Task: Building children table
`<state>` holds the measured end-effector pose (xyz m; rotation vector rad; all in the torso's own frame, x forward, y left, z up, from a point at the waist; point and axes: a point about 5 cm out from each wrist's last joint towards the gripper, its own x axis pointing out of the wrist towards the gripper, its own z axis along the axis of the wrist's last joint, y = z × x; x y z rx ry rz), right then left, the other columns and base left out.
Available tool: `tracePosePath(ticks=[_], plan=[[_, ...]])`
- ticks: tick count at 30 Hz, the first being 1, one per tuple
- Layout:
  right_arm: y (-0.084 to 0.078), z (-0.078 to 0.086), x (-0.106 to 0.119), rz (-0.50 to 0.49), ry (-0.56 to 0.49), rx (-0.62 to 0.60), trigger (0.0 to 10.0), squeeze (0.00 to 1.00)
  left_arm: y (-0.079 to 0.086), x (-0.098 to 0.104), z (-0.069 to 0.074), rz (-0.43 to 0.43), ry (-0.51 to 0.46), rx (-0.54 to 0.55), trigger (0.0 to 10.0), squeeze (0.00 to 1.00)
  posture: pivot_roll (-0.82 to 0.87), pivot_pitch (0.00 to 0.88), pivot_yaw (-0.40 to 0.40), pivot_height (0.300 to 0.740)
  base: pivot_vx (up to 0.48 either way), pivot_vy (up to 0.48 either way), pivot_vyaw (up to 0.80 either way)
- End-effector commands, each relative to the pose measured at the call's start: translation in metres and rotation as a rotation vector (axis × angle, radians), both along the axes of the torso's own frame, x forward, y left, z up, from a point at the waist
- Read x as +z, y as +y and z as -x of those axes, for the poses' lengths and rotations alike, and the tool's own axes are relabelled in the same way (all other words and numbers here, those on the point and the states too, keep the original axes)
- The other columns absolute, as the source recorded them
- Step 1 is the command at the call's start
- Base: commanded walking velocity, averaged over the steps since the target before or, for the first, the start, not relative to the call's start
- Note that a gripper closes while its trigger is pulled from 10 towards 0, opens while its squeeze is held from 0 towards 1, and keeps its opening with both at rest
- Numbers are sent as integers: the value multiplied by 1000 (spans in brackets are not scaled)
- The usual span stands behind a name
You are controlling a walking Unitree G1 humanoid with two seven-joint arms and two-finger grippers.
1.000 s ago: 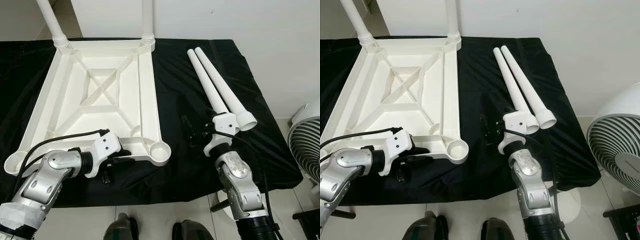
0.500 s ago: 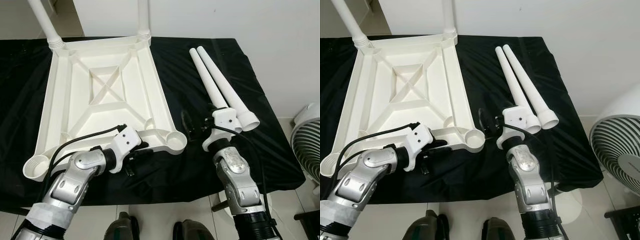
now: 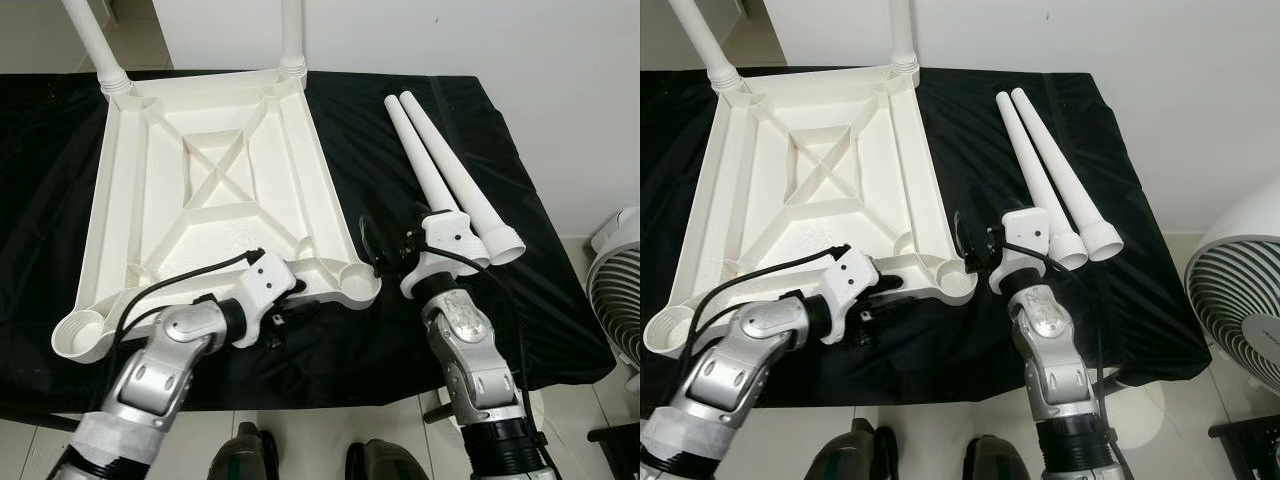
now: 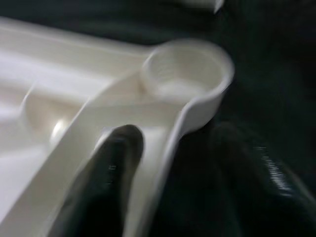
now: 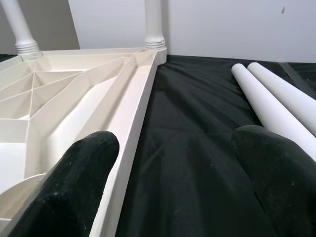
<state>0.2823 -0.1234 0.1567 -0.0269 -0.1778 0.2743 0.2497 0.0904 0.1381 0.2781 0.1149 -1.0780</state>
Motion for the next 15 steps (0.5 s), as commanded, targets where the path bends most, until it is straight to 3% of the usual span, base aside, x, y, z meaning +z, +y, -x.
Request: tracePosePath(ticks=[1,3,5,6,12,13,14,15], plan=[[-1,-1,-3,-2,19,-9,10000,149,0,0,-4,6,-23,120,10000,1000,-55,101,23,740,0,0,0],[-2,-4,0,-32,25,-5,10000,1000,-8,9,-3,37,-48,97,10000,1000,-58,102,21,740,0,0,0],[-2,-5,1,-45,29,-2,10000,1000,-10,13,-4,53,-55,95,10000,1000,-58,102,21,740,0,0,0],[-5,-8,3,-36,24,-24,10000,1000,-14,20,-5,88,-53,105,10000,0,-60,102,19,740,0,0,0],[-20,-22,11,-7,15,-127,10000,1000,-19,42,-14,173,-75,142,10000,0,-64,101,15,740,0,0,0],[-25,-26,14,1,14,-160,10000,122,-20,45,-16,181,-90,148,10000,0,-64,101,13,740,0,0,0],[-25,-26,14,1,14,-160,10000,122,-20,45,-16,181,-90,148,10000,0,-64,101,13,740,0,0,0],[-29,-32,17,7,18,-189,10000,0,-20,49,-22,194,-101,181,10000,0,-64,101,8,740,0,0,0]])
